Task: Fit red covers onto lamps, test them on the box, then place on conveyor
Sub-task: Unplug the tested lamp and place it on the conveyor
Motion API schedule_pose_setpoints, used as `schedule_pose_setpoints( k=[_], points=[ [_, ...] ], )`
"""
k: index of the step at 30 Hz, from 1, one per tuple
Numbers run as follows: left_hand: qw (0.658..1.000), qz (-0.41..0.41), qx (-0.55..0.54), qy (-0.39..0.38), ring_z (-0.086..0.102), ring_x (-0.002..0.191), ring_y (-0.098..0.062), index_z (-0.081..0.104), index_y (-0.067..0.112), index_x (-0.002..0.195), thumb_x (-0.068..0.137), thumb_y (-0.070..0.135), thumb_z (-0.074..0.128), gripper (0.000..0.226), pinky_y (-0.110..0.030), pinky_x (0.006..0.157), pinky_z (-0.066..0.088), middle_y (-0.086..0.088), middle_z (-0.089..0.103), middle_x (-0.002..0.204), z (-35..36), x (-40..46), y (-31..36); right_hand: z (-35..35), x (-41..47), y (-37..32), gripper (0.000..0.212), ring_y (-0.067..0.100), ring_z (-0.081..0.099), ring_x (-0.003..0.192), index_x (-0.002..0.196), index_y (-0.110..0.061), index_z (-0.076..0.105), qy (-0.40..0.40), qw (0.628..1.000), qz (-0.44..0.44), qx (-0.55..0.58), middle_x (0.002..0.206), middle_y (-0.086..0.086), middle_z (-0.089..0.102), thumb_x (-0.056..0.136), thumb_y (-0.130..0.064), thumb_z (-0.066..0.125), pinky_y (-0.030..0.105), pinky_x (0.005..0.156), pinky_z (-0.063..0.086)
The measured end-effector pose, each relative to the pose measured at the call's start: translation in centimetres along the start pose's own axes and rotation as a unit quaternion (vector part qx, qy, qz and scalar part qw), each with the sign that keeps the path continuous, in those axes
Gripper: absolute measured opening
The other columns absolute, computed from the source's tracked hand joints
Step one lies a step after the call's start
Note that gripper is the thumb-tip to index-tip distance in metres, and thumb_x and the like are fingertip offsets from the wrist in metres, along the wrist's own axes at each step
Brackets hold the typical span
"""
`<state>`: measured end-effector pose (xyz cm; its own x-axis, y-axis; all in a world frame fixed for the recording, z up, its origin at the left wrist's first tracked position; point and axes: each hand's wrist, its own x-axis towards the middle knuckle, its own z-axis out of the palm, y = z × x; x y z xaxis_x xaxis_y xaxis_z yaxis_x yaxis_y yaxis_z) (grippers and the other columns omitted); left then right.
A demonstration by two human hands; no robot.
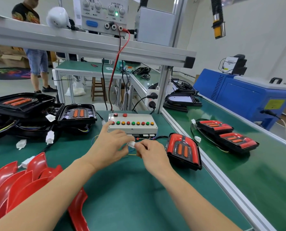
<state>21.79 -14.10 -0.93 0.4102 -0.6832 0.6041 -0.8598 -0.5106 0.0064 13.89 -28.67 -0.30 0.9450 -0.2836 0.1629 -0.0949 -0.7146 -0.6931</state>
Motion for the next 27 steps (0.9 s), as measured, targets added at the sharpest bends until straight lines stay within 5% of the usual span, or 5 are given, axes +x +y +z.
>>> schedule_pose_setpoints(
  k=[9, 14, 16, 22, 27],
  points=[
    [0.986, -0.144, -0.026, -0.083, 0.049, 0.119, -0.008, 0.065, 0.033, 0.114, 0.091, 0.011, 0.051, 0.035, -0.043, 0.113, -0.002, 0.017, 0.062, 0.105, 1.2, -0.5, -2.9, -1.9, -0.4, 0.7, 0.035, 0.007, 0.039, 0.051, 0.064, -0.018, 0.056, 0.026, 0.995, 0.017, 0.093, 0.062, -0.005, 0.055, 0.097, -0.026, 0.049, 0.024, 0.052, 0.032],
    [0.981, -0.131, 0.021, -0.14, 0.033, 0.132, -0.006, 0.051, 0.038, 0.132, 0.087, 0.009, 0.05, 0.053, -0.047, 0.113, -0.004, 0.019, 0.049, 0.131, 2.0, -0.9, -2.4, -4.5, 0.6, 1.7, 0.02, 0.004, 0.045, 0.068, 0.102, -0.021, 0.064, 0.082, 0.95, 0.043, 0.297, 0.077, -0.011, 0.055, 0.098, -0.01, 0.049, 0.017, 0.065, 0.036],
    [0.982, -0.123, 0.017, -0.139, 0.03, 0.135, -0.008, 0.053, 0.034, 0.131, 0.084, 0.008, 0.052, 0.054, -0.049, 0.113, -0.005, 0.016, 0.047, 0.134, 2.1, -0.3, -1.7, -6.0, 1.1, 2.5, 0.021, 0.011, 0.043, 0.071, 0.092, -0.018, 0.063, 0.116, 0.939, 0.048, 0.321, 0.078, 0.0, 0.052, 0.096, -0.002, 0.05, 0.021, 0.065, 0.035],
    [0.996, -0.065, -0.037, -0.04, 0.053, 0.115, -0.025, 0.07, 0.019, 0.11, 0.075, -0.001, 0.064, 0.041, -0.04, 0.105, 0.025, 0.002, 0.063, 0.115, 1.7, 1.5, 2.9, -9.8, 1.9, 7.2, 0.017, 0.019, 0.034, 0.064, 0.081, 0.003, 0.058, 0.209, 0.942, 0.115, 0.237, 0.073, 0.011, 0.046, 0.093, -0.005, 0.05, 0.03, 0.059, 0.028],
    [0.945, -0.218, -0.19, -0.151, 0.05, 0.114, -0.015, 0.056, 0.023, 0.128, 0.095, 0.035, 0.049, 0.035, -0.026, 0.095, 0.036, 0.005, 0.059, 0.123, 3.1, 3.6, 7.4, -9.7, 2.2, 11.4, 0.032, 0.019, 0.035, 0.063, 0.066, -0.008, 0.05, 0.229, 0.95, 0.166, 0.135, 0.065, 0.008, 0.044, 0.097, -0.018, 0.048, 0.032, 0.059, 0.026]
  ],
)
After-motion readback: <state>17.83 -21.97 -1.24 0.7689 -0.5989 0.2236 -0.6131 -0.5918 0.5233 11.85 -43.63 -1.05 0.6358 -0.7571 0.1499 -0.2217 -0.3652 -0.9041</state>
